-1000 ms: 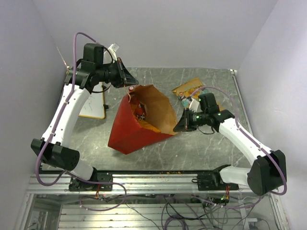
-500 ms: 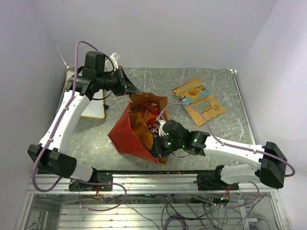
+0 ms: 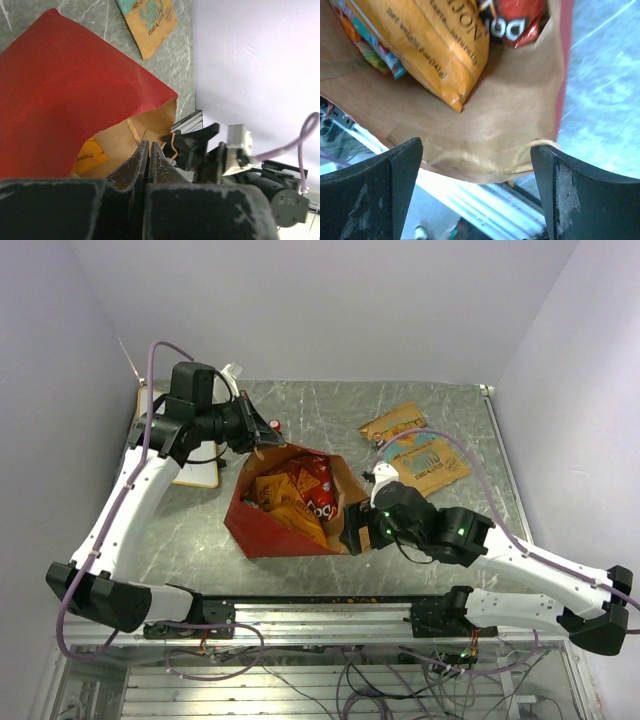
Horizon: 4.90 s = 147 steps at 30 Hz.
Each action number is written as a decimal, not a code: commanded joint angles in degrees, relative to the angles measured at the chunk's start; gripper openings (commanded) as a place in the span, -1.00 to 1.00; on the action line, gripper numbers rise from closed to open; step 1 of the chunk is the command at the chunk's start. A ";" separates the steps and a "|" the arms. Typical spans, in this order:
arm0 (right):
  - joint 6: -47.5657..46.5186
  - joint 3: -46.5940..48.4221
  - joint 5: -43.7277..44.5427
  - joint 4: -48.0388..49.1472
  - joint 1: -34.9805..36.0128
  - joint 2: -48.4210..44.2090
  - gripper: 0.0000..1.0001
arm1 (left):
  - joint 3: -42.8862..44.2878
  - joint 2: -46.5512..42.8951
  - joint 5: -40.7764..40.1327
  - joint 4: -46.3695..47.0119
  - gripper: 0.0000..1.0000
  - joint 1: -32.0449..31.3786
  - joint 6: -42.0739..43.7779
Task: Take the snacks out of the paper bag
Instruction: Adjust the paper bag at the center of the board, then take out the snack from the paper bag.
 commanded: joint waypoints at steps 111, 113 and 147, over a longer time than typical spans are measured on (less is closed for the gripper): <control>-40.07 -20.99 4.01 61.70 10.99 15.61 0.66 | -22.80 -21.65 -12.55 24.63 -0.86 -15.28 -14.14; -40.21 -21.12 1.89 63.94 11.18 15.38 0.66 | -22.74 -21.85 -12.74 23.96 -0.86 -15.27 -13.67; -39.36 -23.67 7.78 67.38 8.85 18.38 0.18 | -22.71 -23.29 -12.16 22.81 -0.86 -15.49 -13.85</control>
